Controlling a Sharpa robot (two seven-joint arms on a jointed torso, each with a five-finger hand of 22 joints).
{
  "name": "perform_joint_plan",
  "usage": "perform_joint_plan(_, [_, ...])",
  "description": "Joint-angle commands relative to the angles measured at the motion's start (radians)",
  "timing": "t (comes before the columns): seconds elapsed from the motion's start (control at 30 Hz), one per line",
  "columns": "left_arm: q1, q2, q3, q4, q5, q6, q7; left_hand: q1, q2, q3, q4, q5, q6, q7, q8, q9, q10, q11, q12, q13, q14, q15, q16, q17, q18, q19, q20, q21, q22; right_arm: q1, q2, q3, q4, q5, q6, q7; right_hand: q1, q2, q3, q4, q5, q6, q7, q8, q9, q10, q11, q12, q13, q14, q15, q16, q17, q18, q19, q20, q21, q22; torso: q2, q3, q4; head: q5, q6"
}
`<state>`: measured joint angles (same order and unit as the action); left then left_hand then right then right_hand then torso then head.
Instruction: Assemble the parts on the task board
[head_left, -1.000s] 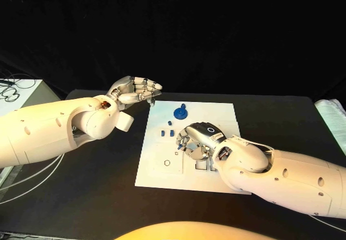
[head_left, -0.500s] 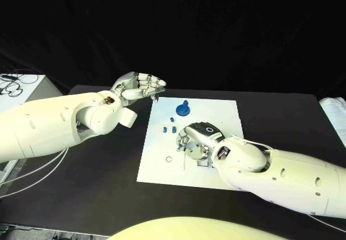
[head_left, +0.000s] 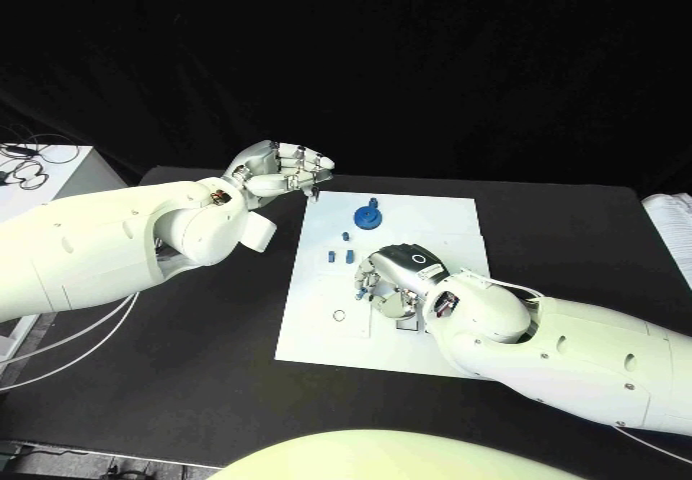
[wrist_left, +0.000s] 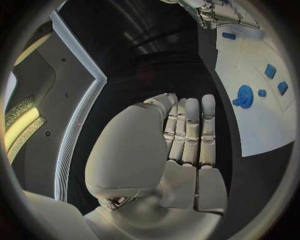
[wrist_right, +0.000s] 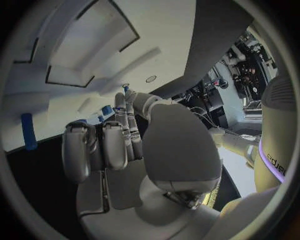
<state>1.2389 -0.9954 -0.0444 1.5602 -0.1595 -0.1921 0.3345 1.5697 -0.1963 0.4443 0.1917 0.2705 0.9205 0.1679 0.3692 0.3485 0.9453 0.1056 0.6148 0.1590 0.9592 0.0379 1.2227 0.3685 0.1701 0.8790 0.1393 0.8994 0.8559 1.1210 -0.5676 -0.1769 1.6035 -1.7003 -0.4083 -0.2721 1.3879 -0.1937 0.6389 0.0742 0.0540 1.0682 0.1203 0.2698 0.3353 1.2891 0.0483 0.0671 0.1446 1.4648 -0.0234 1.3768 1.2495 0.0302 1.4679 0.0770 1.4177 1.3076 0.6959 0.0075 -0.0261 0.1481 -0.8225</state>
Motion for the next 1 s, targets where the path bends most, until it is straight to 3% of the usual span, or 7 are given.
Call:
perform_joint_plan(0.03, [0.001, 0.001, 0.001, 0.003, 0.005, 0.009, 0.003, -0.01, 0.001, 0.0, -0.004, -0.004, -0.009, 0.0, -0.003, 0.001, -0.009, -0.001, -0.005, 0.001, -0.002, 0.002, -0.004, 0.002, 0.013, 0.004, -0.003, -0.005, -0.001, -0.002, 0.004, 0.0, -0.005, -0.031, 0.014, -0.005, -0.011, 0.001, 0.0, -0.005, 0.002, 0.007, -0.001, 0.005, 0.002, 0.004, 0.004, -0.004, 0.0, 0.048, -0.003, 0.002, 0.0, 0.004, 0.052, -0.004, -0.005, 0.178, 0.0, -0.0001, -0.0004, 0.001, -0.002])
perform_joint_plan(0.73, [0.001, -0.001, 0.001, 0.004, 0.005, 0.008, -0.001, -0.013, 0.0, 0.0, -0.005, -0.004, -0.011, 0.0, -0.002, 0.003, -0.013, 0.0, -0.007, 0.002, -0.002, 0.002, -0.005, 0.003, 0.013, 0.004, -0.002, -0.007, -0.002, -0.012, 0.021, 0.0, -0.019, -0.042, 0.017, -0.002, -0.012, 0.0, 0.0, -0.005, 0.002, 0.007, -0.001, 0.005, 0.002, 0.004, 0.004, -0.004, -0.001, 0.049, -0.003, 0.003, 0.002, 0.004, 0.052, -0.004, -0.004, 0.179, -0.001, -0.0001, -0.0008, 0.004, -0.01])
perform_joint_plan(1.0, [0.001, -0.001, 0.001, 0.003, 0.005, 0.009, -0.002, -0.013, 0.0, 0.0, -0.005, -0.004, -0.011, 0.0, -0.002, 0.003, -0.013, 0.0, -0.007, 0.002, -0.002, 0.002, -0.005, 0.003, 0.013, 0.004, -0.002, -0.007, -0.002, -0.012, 0.03, 0.0, -0.028, -0.052, 0.05, -0.019, -0.017, -0.001, 0.001, -0.008, 0.002, 0.006, 0.0, 0.004, 0.003, 0.004, 0.005, -0.004, -0.002, 0.048, -0.003, 0.002, -0.001, 0.005, 0.051, -0.003, -0.006, 0.178, -0.001, -0.0002, -0.0005, 0.001, -0.008])
